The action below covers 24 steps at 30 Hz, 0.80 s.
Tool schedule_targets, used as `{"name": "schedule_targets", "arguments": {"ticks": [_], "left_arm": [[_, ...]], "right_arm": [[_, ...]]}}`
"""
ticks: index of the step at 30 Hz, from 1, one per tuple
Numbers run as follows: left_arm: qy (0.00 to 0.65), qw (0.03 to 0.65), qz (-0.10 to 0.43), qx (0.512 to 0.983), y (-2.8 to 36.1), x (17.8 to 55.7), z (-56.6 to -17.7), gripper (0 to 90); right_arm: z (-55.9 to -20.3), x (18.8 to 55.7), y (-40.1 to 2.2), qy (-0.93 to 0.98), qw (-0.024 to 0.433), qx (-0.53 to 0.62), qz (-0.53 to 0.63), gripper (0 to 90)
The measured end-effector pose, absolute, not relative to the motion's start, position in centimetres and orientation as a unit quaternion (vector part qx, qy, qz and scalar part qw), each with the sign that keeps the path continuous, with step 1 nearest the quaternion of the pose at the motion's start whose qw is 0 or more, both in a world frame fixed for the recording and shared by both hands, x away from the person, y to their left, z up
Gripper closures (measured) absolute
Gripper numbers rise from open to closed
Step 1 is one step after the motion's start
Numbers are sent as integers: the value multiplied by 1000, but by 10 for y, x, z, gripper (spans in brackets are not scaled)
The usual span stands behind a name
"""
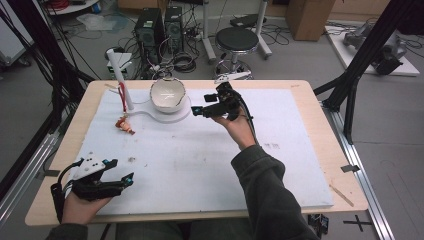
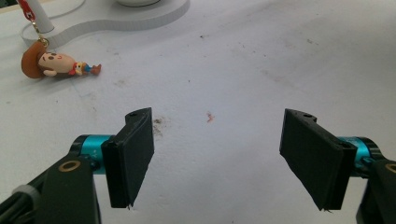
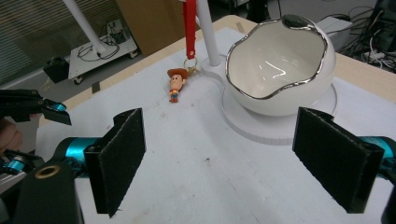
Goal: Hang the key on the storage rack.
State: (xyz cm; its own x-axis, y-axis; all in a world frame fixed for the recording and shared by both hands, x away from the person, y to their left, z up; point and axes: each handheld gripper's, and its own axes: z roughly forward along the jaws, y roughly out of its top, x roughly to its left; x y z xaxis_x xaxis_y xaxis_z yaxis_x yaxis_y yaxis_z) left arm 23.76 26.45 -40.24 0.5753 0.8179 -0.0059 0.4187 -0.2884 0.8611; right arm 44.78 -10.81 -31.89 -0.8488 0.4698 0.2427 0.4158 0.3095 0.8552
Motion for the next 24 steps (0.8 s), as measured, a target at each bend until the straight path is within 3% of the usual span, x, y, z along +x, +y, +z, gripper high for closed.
{"name": "schedule_targets", "arguments": {"ticks": [24], "left_arm": [[398, 439, 227, 773, 263, 237, -402, 264]], "right_arm": [[-328, 427, -146, 804, 39, 287, 519, 140]]}}
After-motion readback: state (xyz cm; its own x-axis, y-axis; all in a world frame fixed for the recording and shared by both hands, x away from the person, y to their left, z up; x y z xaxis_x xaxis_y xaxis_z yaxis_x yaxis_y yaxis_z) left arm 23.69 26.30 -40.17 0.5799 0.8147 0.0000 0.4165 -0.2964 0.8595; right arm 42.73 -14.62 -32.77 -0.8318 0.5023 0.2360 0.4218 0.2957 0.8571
